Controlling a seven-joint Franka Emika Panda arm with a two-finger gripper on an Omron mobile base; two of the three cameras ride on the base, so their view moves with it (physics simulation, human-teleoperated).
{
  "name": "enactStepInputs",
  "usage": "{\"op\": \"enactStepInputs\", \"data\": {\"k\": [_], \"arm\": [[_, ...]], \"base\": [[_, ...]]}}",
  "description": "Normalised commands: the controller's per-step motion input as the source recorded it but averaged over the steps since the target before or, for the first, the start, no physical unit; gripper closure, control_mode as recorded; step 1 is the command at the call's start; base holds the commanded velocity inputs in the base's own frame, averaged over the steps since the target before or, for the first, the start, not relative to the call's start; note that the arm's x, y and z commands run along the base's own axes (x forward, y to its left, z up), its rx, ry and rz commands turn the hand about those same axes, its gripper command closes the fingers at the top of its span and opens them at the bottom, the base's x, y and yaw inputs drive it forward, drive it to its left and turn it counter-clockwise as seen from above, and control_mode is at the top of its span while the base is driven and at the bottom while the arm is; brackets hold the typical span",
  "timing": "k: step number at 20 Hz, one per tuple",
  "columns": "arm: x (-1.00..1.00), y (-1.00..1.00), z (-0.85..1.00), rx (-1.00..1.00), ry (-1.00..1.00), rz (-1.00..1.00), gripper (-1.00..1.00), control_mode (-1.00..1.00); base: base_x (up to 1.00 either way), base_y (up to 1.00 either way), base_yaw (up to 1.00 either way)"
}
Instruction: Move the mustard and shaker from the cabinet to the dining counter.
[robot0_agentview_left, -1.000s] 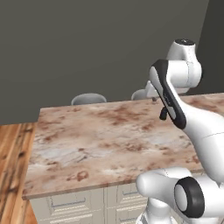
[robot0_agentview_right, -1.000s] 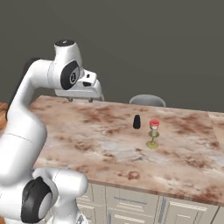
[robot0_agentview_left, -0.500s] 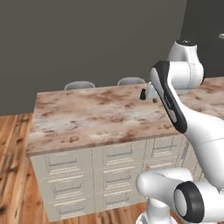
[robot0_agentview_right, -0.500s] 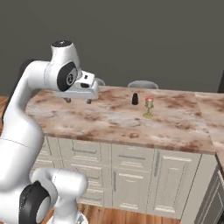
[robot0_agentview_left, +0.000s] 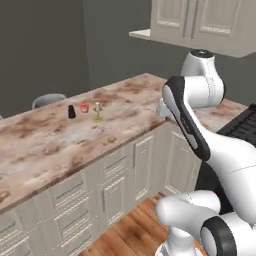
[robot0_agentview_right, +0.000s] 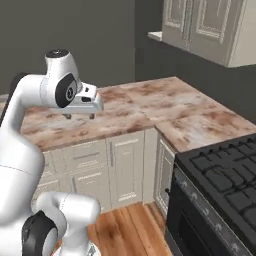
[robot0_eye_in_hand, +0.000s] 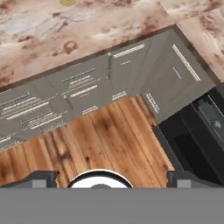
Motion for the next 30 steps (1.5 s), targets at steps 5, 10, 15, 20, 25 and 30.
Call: {"op": "enactStepInputs", "data": {"k": [5,10,15,20,25,30], "arm": [[0.00,0.00,0.00,0.00,0.00,0.00,-1.00,1.00],[0.00,0.00,0.00,0.00,0.00,0.00,-1.00,1.00],[0.00,0.00,0.00,0.00,0.00,0.00,-1.00,1.00],[0.00,0.00,0.00,0.00,0.00,0.00,-1.00,1.00],[0.00,0.00,0.00,0.00,0.00,0.00,-1.00,1.00],[0.00,0.00,0.00,0.00,0.00,0.00,-1.00,1.00]], "base": [[0.00,0.00,-1.00],[0.00,-0.18,-0.98],[0.00,-0.54,-0.85],[0.07,-0.80,-0.46],[0.42,-0.74,-0.11],[0.75,-0.54,-0.02]]}}
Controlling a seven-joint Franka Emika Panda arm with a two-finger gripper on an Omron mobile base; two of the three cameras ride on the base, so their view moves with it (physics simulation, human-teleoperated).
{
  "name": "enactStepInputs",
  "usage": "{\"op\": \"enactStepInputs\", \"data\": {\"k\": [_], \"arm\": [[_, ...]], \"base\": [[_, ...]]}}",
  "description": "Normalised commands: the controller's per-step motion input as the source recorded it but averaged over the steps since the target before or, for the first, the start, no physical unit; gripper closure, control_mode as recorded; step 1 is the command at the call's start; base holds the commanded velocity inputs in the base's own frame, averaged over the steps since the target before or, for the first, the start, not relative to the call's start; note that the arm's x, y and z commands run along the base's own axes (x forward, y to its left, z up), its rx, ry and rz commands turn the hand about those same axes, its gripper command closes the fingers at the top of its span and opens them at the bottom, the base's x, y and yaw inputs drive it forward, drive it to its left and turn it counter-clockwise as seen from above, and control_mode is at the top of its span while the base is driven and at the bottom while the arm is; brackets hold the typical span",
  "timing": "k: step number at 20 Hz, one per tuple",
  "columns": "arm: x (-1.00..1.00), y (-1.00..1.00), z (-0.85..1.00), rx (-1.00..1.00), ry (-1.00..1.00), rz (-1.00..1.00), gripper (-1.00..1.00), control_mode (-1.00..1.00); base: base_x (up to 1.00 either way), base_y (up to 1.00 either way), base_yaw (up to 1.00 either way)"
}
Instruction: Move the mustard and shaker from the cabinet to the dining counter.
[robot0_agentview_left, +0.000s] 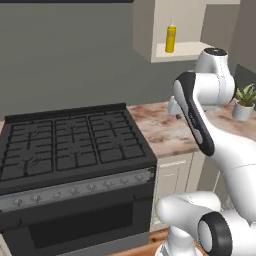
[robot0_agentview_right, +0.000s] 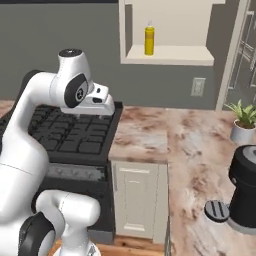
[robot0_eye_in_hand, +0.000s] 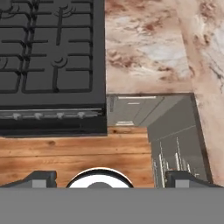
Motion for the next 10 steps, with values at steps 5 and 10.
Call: {"op": "enactStepInputs", "data": {"k": [5,10], "arm": [[0.00,0.00,0.00,0.00,0.00,0.00,-1.00,1.00],[0.00,0.00,0.00,0.00,0.00,0.00,-1.00,1.00]], "base": [[0.85,-0.28,-0.04],[0.98,-0.13,-0.08]]}}
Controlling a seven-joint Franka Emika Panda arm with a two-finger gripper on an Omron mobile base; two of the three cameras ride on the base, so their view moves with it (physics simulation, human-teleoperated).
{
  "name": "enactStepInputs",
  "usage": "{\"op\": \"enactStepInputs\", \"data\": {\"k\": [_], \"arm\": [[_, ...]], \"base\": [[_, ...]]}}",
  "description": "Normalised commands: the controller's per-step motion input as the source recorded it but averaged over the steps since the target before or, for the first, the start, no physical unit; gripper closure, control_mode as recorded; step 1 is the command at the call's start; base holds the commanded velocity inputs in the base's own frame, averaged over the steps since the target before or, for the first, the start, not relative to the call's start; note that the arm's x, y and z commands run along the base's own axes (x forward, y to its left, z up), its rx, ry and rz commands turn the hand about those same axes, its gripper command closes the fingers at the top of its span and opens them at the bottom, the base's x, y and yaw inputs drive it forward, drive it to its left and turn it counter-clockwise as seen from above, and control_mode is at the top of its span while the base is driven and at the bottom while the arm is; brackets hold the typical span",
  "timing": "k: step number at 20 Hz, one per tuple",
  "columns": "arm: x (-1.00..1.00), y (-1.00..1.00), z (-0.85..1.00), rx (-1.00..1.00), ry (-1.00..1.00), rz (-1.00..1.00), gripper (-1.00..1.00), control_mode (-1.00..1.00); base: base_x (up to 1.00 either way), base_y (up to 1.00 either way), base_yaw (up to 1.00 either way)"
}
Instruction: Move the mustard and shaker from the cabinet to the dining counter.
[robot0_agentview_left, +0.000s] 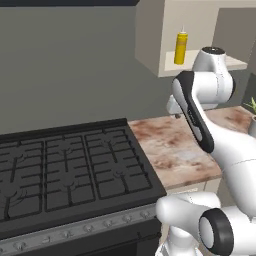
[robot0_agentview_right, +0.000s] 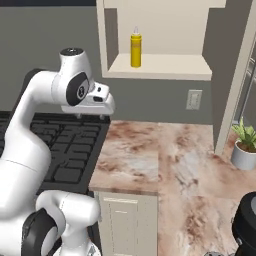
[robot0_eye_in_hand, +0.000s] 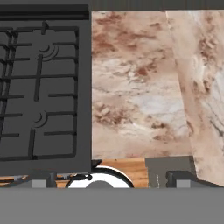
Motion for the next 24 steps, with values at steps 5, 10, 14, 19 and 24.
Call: {"op": "enactStepInputs", "data": {"k": [5,10,14,19,24], "arm": [[0.00,0.00,0.00,0.00,0.00,0.00,-1.00,1.00],[0.08,-0.14,0.10,0.04,0.00,-0.01,-1.00,-1.00],[0.19,-0.95,0.61,0.20,0.00,-0.01,-1.00,-1.00],[0.15,-0.95,0.65,0.25,-0.03,0.00,-1.00,-1.00],[0.16,-0.31,0.60,0.16,-0.21,-0.01,-1.00,-1.00]], "base": [[1.00,-0.19,-0.09],[0.64,-0.35,-0.07],[0.00,0.00,0.00],[0.00,0.00,0.00],[0.00,0.00,0.00]]}}
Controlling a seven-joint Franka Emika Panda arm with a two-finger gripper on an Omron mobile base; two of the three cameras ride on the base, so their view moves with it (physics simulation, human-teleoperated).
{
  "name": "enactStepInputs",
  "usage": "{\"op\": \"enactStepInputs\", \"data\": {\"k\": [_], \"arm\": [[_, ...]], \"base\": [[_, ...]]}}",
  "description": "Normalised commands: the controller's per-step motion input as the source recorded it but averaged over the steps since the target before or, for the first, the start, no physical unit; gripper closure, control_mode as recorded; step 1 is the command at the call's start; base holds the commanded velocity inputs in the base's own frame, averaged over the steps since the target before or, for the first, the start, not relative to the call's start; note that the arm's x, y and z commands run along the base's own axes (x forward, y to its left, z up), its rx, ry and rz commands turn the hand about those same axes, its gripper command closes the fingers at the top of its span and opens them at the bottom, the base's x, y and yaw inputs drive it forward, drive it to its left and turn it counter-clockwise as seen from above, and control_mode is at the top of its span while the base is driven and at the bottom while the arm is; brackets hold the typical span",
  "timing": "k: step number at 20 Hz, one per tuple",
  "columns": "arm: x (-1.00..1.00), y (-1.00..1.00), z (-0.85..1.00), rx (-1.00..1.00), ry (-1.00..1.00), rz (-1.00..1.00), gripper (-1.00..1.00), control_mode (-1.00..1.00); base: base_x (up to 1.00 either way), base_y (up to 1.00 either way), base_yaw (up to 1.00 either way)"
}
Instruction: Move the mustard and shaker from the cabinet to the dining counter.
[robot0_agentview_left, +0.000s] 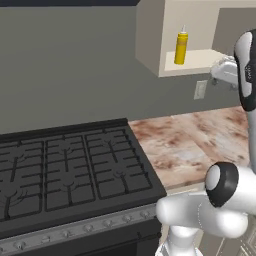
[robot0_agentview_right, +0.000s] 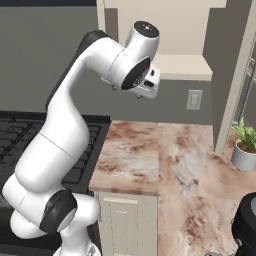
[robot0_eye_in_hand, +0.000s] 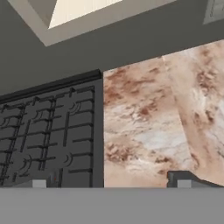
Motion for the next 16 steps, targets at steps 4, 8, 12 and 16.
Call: {"op": "enactStepInputs", "data": {"k": [4,8,12,16], "arm": [[0.23,-0.02,0.54,0.06,-0.27,-0.04,-1.00,-1.00],[0.41,0.00,0.45,0.00,-0.19,-0.06,-1.00,-1.00],[0.50,0.00,0.26,0.00,-0.14,-0.03,-1.00,-1.00],[0.50,0.00,0.19,0.00,-0.09,-0.02,-1.00,-1.00]], "base": [[0.00,0.00,0.00],[0.00,0.00,0.00],[0.00,0.00,0.00],[0.00,0.00,0.00]]}}
